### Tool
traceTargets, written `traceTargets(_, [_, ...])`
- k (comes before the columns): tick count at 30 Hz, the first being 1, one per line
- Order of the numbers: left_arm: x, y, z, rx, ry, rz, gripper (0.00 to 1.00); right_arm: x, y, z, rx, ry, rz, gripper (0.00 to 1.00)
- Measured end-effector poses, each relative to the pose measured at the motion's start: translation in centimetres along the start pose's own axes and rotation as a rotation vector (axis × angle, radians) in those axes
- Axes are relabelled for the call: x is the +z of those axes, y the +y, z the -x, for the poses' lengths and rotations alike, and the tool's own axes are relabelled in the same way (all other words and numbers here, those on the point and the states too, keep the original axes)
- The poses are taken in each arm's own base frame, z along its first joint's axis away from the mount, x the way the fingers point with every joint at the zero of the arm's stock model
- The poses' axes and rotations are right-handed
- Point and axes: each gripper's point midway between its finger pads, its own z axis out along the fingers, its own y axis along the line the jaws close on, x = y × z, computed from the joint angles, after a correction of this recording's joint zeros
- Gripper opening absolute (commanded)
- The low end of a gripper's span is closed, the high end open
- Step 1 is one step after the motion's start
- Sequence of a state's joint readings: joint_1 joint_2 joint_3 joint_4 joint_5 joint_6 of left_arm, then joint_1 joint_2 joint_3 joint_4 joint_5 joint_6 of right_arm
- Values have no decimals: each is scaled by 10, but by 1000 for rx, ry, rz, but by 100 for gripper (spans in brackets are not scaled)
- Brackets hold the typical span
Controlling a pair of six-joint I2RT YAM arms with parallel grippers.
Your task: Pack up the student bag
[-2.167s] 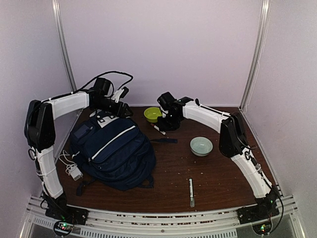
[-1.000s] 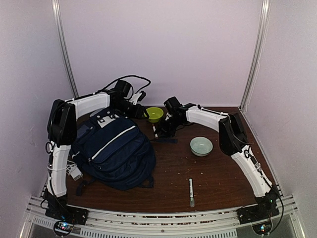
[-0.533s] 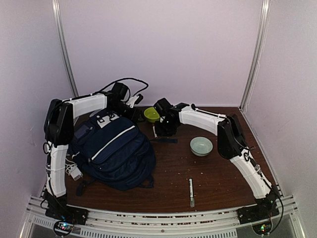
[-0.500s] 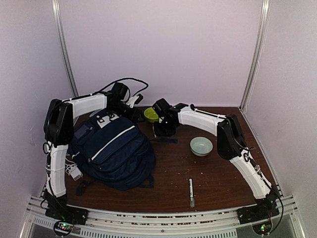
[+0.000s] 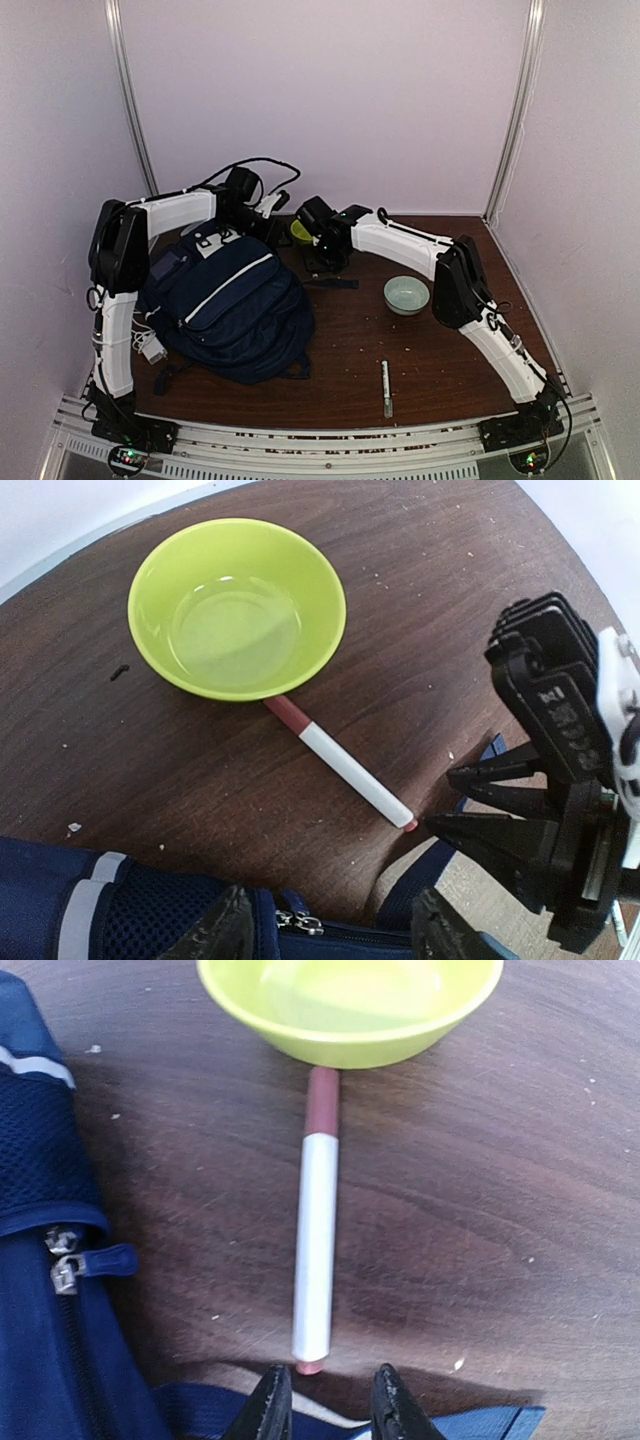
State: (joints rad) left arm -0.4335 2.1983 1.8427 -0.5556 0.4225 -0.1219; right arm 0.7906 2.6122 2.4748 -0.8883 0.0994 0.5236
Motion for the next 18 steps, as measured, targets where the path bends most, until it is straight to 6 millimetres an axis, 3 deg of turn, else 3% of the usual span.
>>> traceTargets(6, [-2, -1, 0, -1, 5, 0, 57, 8, -1, -9, -36, 24, -12, 29])
traceTargets(9, [-15, -6, 2, 16, -18, 4, 61, 13, 4, -16, -16, 57, 54, 29])
traceTargets(11, [-38, -16, 7, 39, -46, 9, 64, 15, 0, -23, 1, 85, 74, 29])
traceTargets(13, [-75, -36, 18, 80, -93, 13, 67, 13, -7, -23, 17, 97, 82, 29])
traceTargets(16, [-151, -77, 40, 187, -216, 37, 75, -6, -13, -1, 58, 68, 137, 29])
traceTargets(18, [-192, -110, 44, 262, -288, 49, 80, -28, -16, 22, 91, 22, 188, 29])
